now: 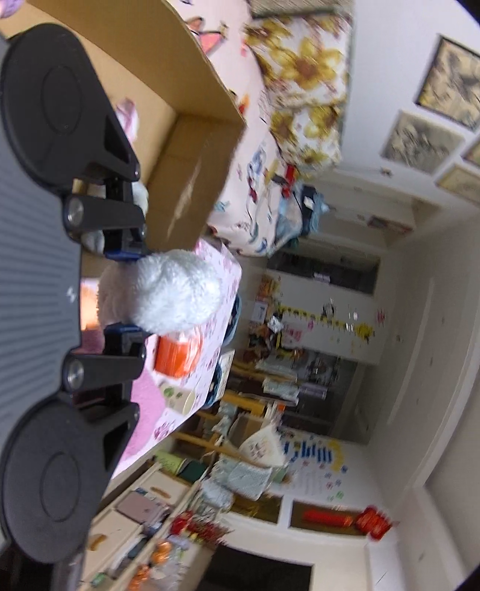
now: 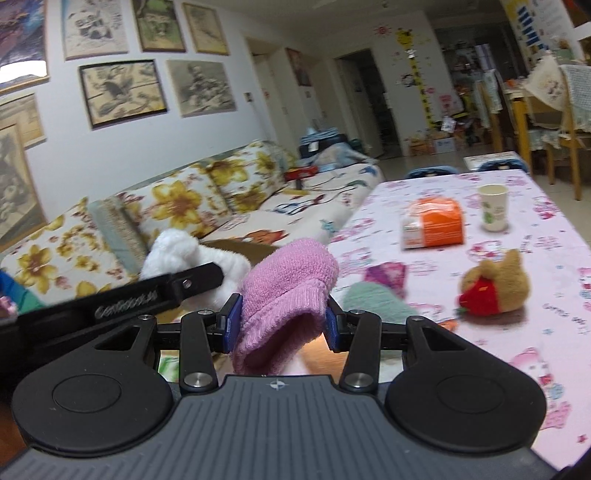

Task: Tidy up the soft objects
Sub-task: 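Carry the pink hat and white fluffy ball over the cardboard box with both tools, then open both tools to drop the hat and fluffy ball into the box, then move the right tool to the brown bear plush while the left moves to another white fluffy ball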

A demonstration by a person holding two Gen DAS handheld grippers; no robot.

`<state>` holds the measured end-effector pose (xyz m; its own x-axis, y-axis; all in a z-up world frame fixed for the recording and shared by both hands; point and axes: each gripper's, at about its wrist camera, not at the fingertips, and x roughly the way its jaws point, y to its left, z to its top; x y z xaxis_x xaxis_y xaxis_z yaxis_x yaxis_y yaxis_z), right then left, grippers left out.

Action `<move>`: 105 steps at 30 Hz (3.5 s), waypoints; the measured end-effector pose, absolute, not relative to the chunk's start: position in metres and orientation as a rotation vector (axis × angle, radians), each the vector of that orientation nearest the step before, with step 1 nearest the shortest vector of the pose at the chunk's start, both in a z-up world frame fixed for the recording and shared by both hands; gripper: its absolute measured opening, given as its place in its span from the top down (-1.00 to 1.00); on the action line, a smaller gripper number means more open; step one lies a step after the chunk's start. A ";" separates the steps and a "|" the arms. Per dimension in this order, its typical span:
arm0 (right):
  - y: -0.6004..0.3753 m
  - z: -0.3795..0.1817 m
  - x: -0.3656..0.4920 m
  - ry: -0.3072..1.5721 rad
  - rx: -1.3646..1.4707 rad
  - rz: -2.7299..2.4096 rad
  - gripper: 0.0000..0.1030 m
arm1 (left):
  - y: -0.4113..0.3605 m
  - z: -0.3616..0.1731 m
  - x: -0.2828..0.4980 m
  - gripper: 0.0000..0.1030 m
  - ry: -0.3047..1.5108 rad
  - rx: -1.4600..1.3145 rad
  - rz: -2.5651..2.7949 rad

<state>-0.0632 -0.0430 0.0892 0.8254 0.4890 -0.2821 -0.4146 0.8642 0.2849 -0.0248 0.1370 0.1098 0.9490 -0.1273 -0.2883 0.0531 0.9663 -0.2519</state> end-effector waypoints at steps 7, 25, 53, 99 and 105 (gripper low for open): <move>-0.018 0.088 -0.062 0.375 0.180 0.601 -0.09 | 0.172 0.105 -0.023 0.46 0.309 -0.281 0.045; -0.028 0.096 -0.079 0.372 0.065 0.719 -0.88 | 0.216 0.091 -0.017 -0.08 0.372 -0.323 0.225; -0.119 0.095 -0.080 0.325 0.169 0.321 -0.98 | 0.159 0.097 -0.020 -0.62 0.312 -0.170 0.091; -0.153 0.073 -0.056 0.392 0.247 0.038 -1.00 | 0.034 0.056 -0.016 -0.72 0.439 0.060 -0.193; -0.148 0.062 -0.033 0.422 0.220 0.040 -1.00 | 0.019 0.039 -0.011 -0.70 0.492 0.090 -0.206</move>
